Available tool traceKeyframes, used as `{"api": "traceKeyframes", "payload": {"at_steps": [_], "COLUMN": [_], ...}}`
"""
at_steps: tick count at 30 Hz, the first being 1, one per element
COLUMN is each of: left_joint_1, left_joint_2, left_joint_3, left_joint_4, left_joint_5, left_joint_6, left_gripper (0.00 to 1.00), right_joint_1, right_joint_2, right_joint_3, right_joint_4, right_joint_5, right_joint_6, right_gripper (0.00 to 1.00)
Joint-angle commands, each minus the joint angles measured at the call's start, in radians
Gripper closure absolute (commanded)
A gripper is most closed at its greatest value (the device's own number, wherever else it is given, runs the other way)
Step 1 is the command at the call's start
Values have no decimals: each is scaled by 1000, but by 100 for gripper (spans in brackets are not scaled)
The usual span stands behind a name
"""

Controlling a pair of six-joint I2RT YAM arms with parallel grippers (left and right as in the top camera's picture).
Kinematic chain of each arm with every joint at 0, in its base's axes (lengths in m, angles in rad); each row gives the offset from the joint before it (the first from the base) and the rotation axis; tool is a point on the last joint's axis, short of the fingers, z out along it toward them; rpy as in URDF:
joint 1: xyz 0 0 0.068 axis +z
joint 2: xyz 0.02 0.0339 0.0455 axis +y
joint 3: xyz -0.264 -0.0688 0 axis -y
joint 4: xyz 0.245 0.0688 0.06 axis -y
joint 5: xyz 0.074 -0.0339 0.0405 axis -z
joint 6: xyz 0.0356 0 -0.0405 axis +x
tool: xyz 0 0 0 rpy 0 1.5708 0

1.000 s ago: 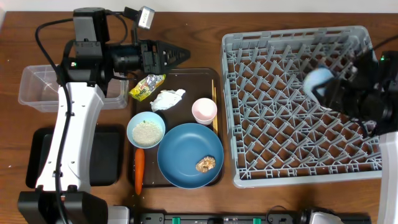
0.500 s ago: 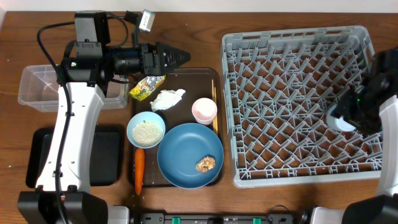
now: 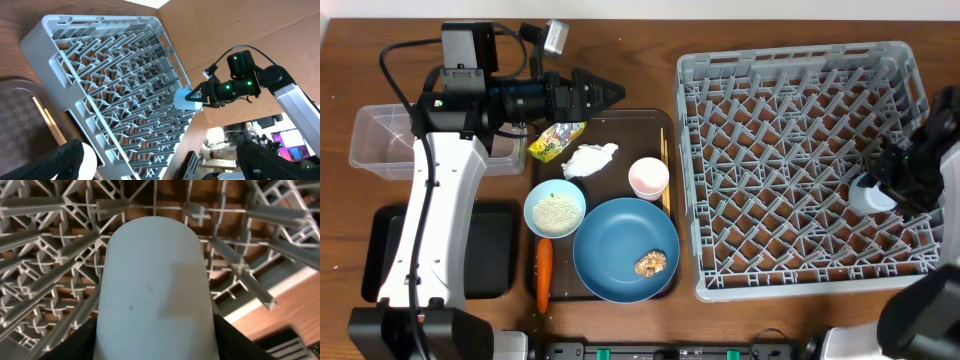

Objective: Sort waste into correct bins and load items into the dishwasher rack
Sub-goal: 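Place the light-blue cup upside down in the rack with the right gripper, then grasp the pink cup with the left gripper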

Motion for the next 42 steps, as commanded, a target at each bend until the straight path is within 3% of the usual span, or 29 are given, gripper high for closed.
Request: {"api": "traceKeyframes", "payload": {"at_steps": [1, 3, 8, 15, 17, 21, 31, 34, 38, 42], "left_joint_1": [-1, -11, -84, -267, -304, -334, -338, -338, -338, -338], "left_joint_2": [1, 1, 1, 25, 51, 151, 344, 362, 381, 375], "left_joint_3": [4, 4, 4, -4, -13, -17, -17, -17, -17, -17], "left_joint_4": [-24, -64, -154, -210, -208, -222, -261, -261, -265, -270], "left_joint_5": [-56, -145, -397, -1001, -1098, -1070, -885, -887, -886, -886], "left_joint_6": [3, 6, 10, 40, 40, 26, 9, 10, 9, 9], "left_gripper": [2, 2, 2, 3, 11, 28, 30, 32, 42, 43], "right_joint_1": [-3, -3, -3, 74, 116, 217, 300, 300, 300, 300], "right_joint_2": [27, 27, -17, -196, -249, -327, -325, -315, -309, -309], "right_joint_3": [-3, -3, 17, 22, 22, 22, 21, 21, 21, 21], "right_joint_4": [31, 50, 34, 111, 162, 256, 281, 278, 277, 277], "right_joint_5": [-66, -145, -162, -290, -341, -378, -379, -379, -379, -379], "right_joint_6": [-50, -102, -74, -99, -106, -105, -103, -100, -100, -100], "right_gripper": [34, 29, 25, 21, 18, 15, 14, 13, 13, 13]}}
